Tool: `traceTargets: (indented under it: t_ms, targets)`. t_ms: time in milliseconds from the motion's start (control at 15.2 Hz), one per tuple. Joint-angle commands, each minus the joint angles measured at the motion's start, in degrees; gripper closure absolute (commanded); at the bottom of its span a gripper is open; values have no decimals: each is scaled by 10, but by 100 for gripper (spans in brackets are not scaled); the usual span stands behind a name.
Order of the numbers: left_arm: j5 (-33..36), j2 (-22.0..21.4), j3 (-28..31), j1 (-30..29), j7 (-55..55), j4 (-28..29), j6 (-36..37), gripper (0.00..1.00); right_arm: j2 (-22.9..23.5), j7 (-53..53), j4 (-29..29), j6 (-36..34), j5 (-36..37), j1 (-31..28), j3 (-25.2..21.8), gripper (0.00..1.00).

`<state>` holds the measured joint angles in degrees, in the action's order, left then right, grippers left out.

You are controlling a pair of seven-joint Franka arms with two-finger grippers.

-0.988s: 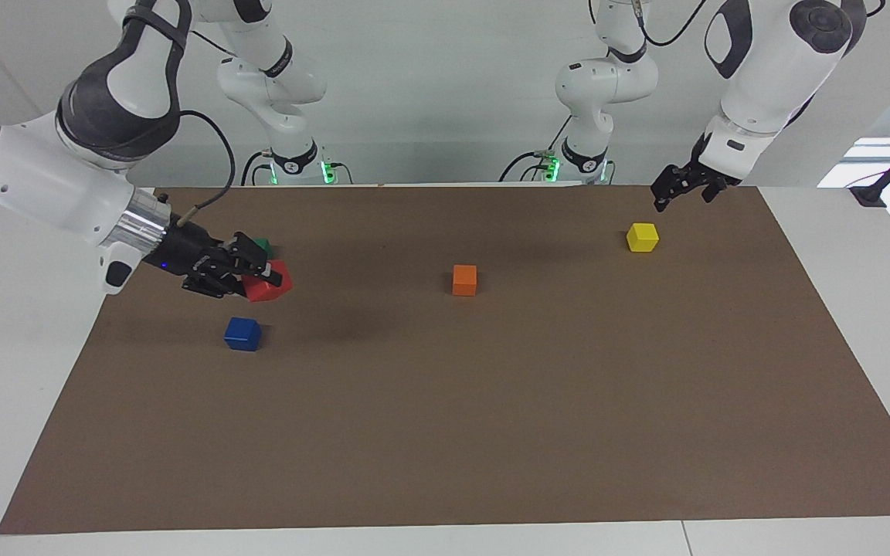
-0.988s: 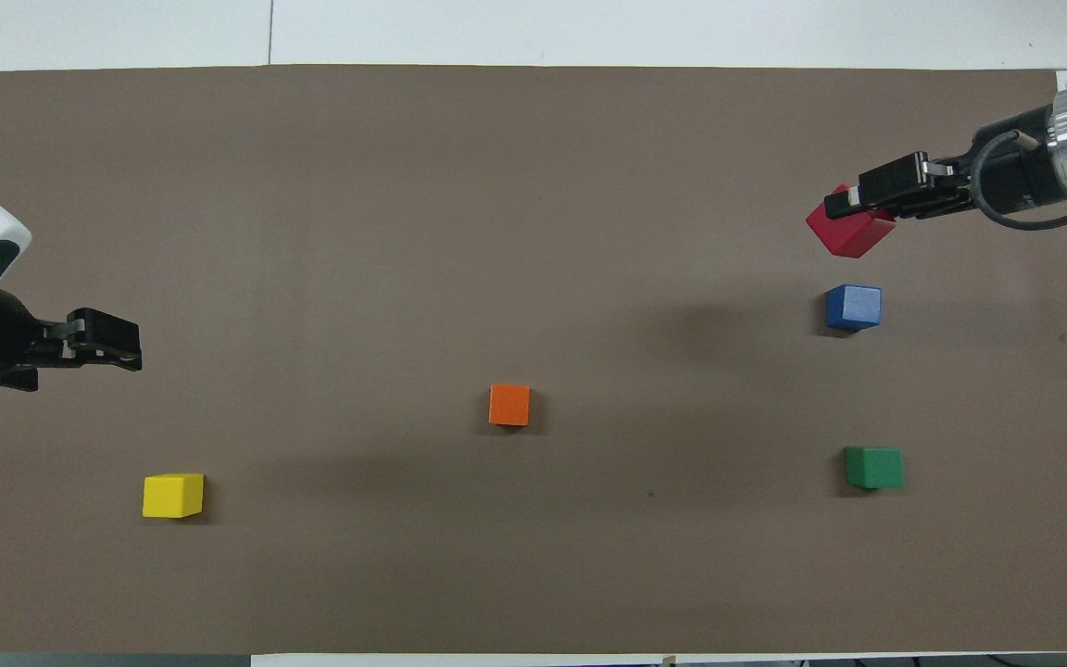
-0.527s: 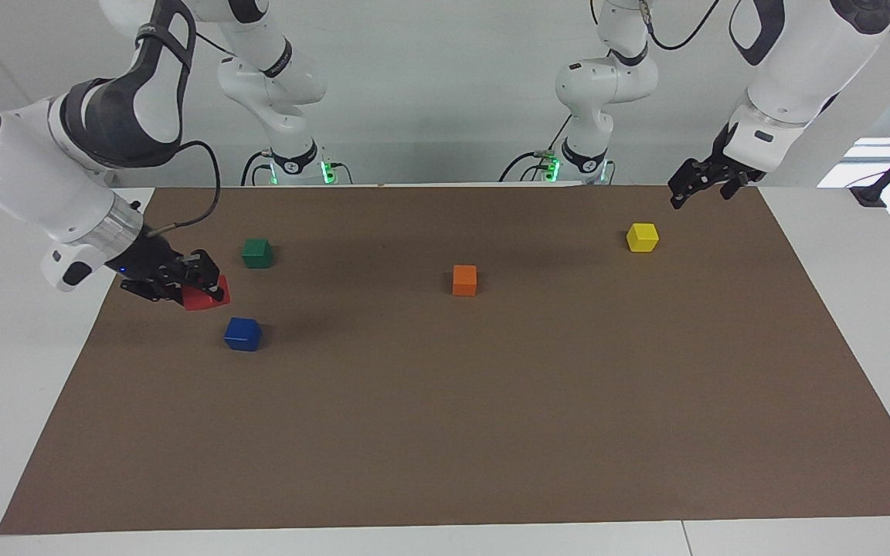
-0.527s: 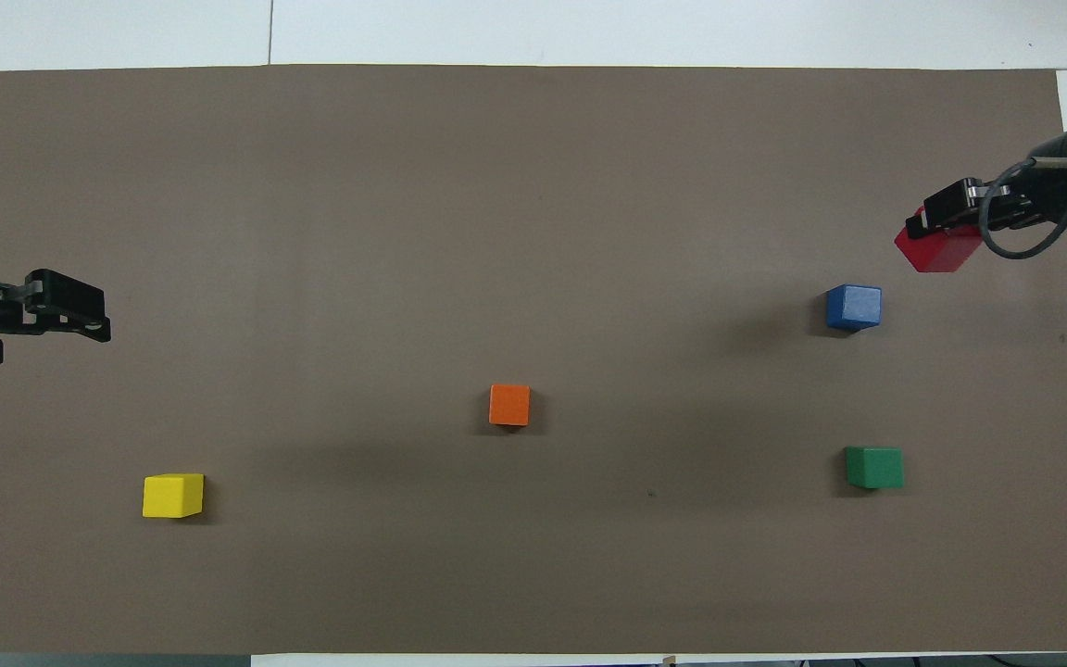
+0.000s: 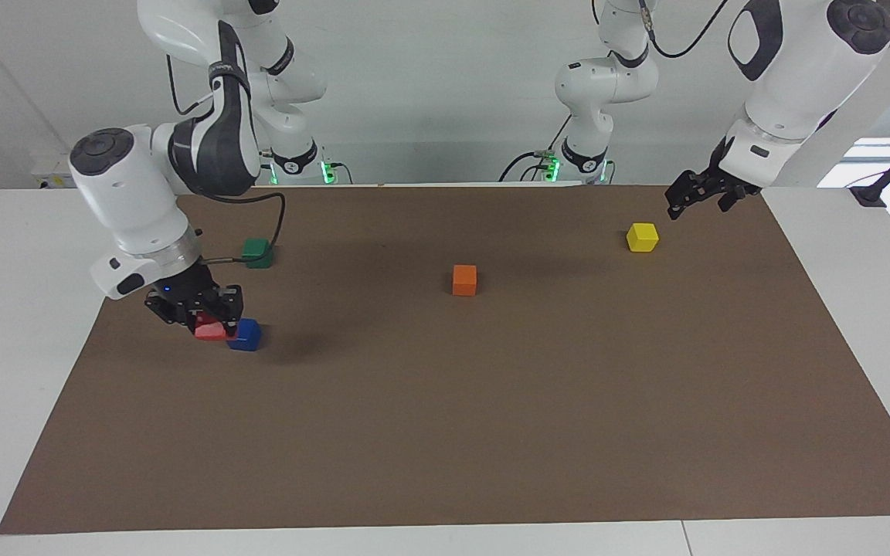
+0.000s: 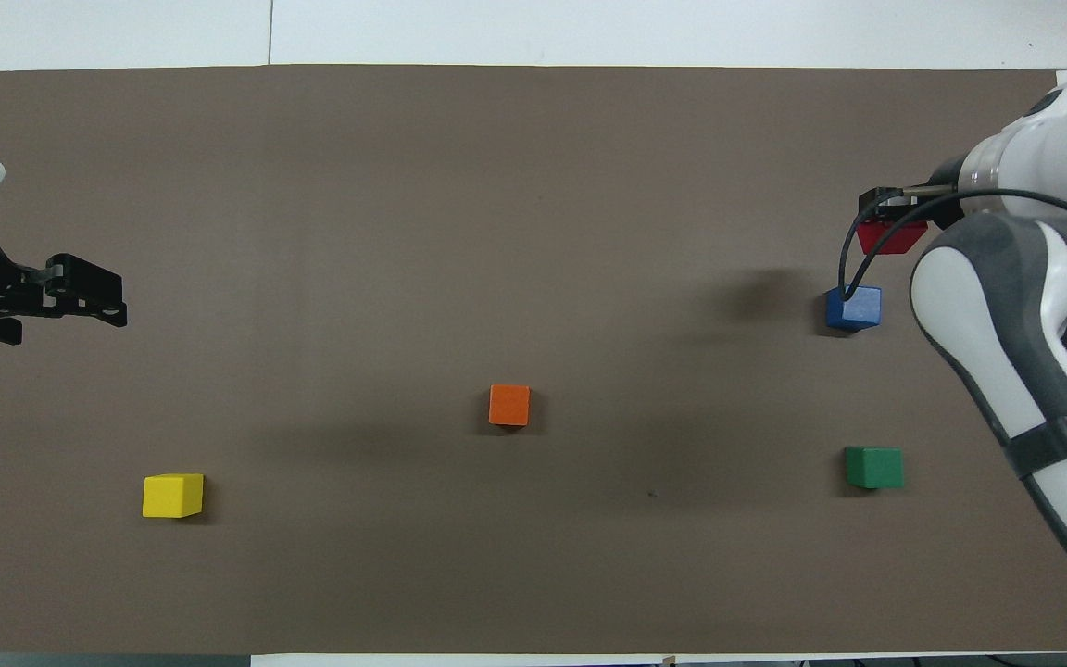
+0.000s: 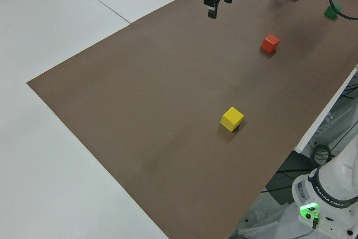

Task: Transfer red block to right arm and stack on blue block
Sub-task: 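Move the red cube above the blue cube with the right gripper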

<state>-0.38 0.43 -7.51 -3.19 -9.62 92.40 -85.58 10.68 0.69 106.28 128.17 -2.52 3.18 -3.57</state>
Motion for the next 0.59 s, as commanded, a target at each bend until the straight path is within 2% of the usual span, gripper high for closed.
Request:
traceTargets:
  t_ms: [0,264,527]
  targets:
    - [8,5,11,11,3,-3,5,0,-61,-10,116,95,15,-5,1,100]
    - [8,-3,9,16,4,10,0,0,-80,-10,201,217,15,-8,1,100]
    - [8,-2,11,16,5,6,-1,0,-90,-12,252,293,15,-12,1,100]
